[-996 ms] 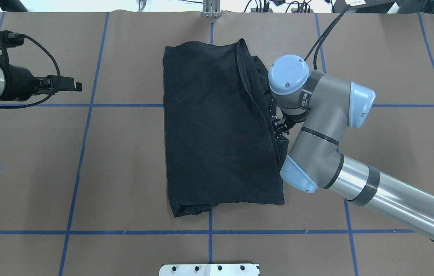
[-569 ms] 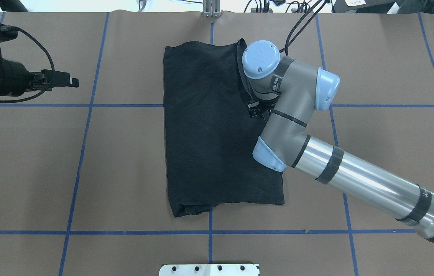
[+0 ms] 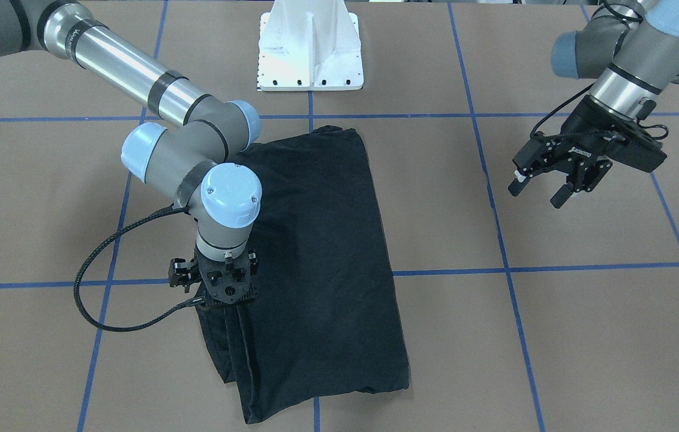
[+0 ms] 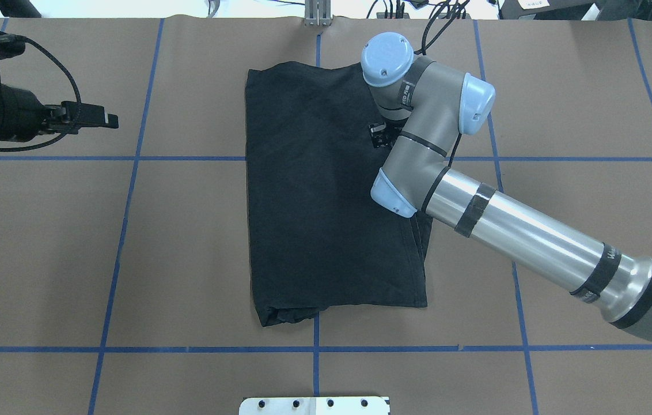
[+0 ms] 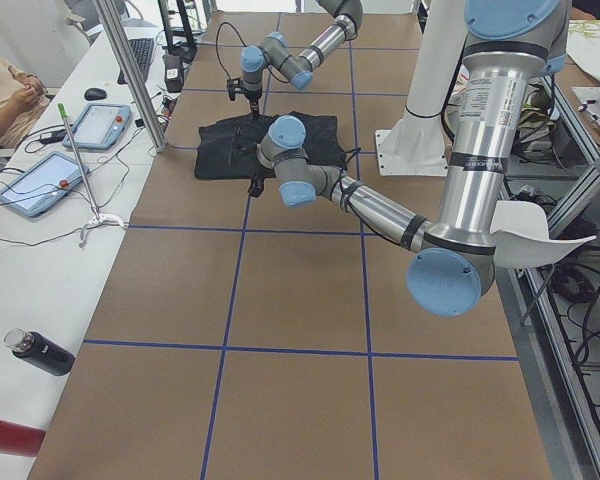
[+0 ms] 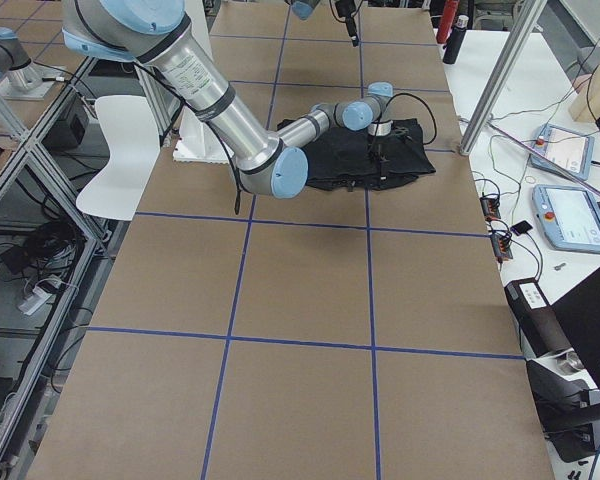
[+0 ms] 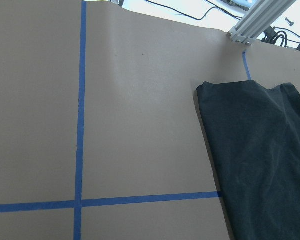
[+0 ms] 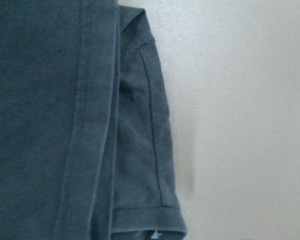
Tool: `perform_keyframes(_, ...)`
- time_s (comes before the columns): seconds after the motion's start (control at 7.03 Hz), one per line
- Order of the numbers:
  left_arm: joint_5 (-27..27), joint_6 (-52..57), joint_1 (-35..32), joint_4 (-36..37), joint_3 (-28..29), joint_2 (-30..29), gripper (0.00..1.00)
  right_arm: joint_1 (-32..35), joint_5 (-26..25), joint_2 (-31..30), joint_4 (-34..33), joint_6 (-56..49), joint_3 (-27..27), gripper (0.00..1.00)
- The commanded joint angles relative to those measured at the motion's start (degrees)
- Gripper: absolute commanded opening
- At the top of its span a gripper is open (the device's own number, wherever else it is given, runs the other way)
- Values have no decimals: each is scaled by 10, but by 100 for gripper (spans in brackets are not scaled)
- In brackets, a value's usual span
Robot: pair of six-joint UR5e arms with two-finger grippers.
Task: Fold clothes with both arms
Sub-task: 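Open the right gripper and lift it away from the shirt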
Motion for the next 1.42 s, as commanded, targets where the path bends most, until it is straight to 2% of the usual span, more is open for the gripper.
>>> perform_keyframes(0.0, 0, -1, -1, 2, -14, 2, 100, 29, 3, -13, 4, -46, -10, 95)
perform_keyframes(0.43, 5, -4, -3, 4, -19, -29, 100, 62, 87, -14, 4, -19, 27, 96)
perform_keyframes(0.57, 6, 1, -14, 4, -20, -38, 100, 80, 122, -26, 2, 4, 51, 96)
perform_keyframes(0.71, 15, 1, -26, 2, -20, -61, 100, 88, 128, -68, 5, 14, 103, 96)
perform_keyframes(1.0, 102, 3, -36, -1, -53, -67, 100, 99, 130, -95, 5, 15, 142, 96)
perform_keyframes(1.14, 123, 3, -37, -1, -54, -67, 100, 100, 159, -97, 5, 36, 161, 96)
perform_keyframes(1.28, 126, 2, -42, -1, -70, -63, 100, 96, 166, -123, 5, 76, 209, 96)
